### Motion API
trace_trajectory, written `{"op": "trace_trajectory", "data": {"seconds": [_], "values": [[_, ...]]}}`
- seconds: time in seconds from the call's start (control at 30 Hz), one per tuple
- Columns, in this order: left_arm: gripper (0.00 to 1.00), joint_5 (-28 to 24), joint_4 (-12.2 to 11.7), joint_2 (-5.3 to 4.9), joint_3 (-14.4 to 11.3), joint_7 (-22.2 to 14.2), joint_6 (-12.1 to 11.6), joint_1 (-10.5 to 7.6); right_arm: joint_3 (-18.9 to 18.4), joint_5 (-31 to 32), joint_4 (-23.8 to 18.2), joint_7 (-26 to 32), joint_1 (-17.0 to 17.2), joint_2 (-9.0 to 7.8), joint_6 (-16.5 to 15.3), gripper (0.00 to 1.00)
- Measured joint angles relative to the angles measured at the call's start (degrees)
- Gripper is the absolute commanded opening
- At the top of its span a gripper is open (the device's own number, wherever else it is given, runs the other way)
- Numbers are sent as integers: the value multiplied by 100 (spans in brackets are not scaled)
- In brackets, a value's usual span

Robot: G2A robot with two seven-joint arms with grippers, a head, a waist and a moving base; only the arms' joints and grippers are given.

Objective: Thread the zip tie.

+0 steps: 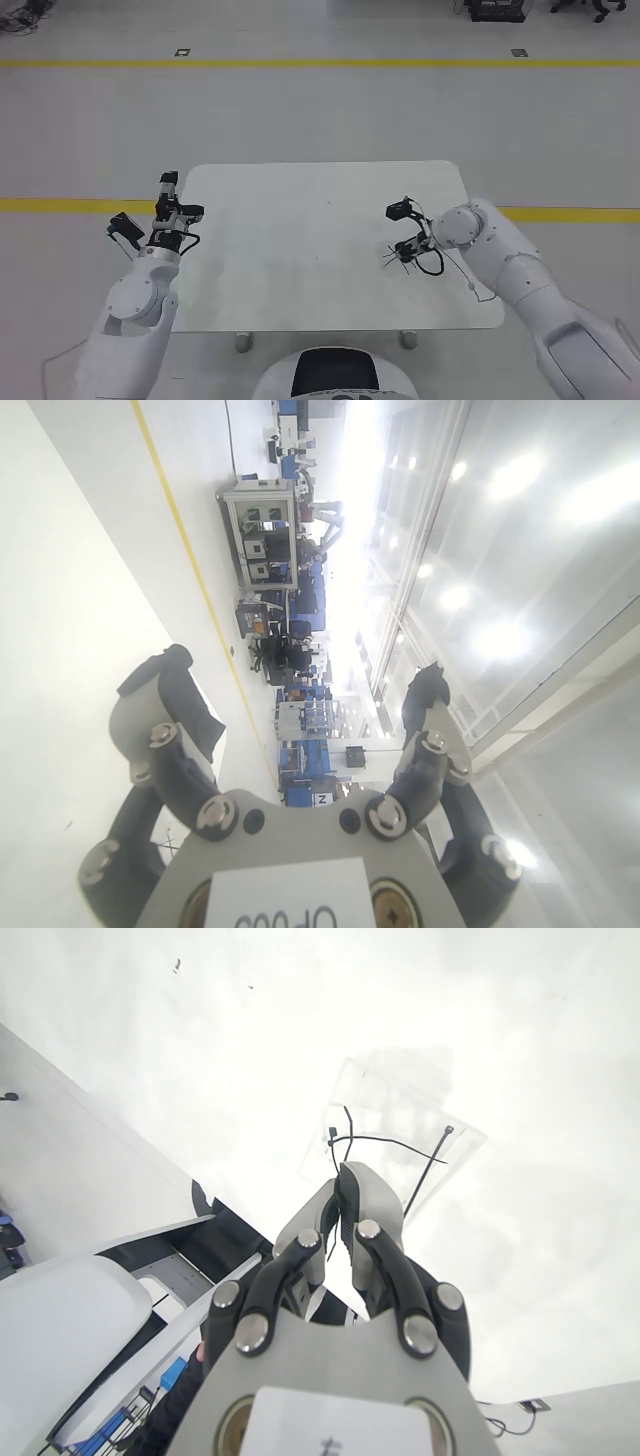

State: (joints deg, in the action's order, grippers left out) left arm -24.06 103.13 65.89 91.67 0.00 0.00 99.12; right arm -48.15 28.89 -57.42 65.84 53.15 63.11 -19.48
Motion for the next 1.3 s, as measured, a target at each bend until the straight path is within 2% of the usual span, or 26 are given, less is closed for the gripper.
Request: {"op": "trace_trajectory", "data": {"seconds": [0.17,0.33,0.6,0.8,1.3], "values": [[100,0,0,0,0,0,0,0,-67,-8,-15,65,59,-46,64,0],[100,0,0,0,0,0,0,0,105,193,-21,259,45,-4,456,0],[100,0,0,0,0,0,0,0,320,496,77,94,-54,82,735,0],[100,0,0,0,0,0,0,0,285,565,88,-239,-65,102,921,0],[100,0,0,0,0,0,0,0,27,528,-227,-541,113,23,703,0]]}}
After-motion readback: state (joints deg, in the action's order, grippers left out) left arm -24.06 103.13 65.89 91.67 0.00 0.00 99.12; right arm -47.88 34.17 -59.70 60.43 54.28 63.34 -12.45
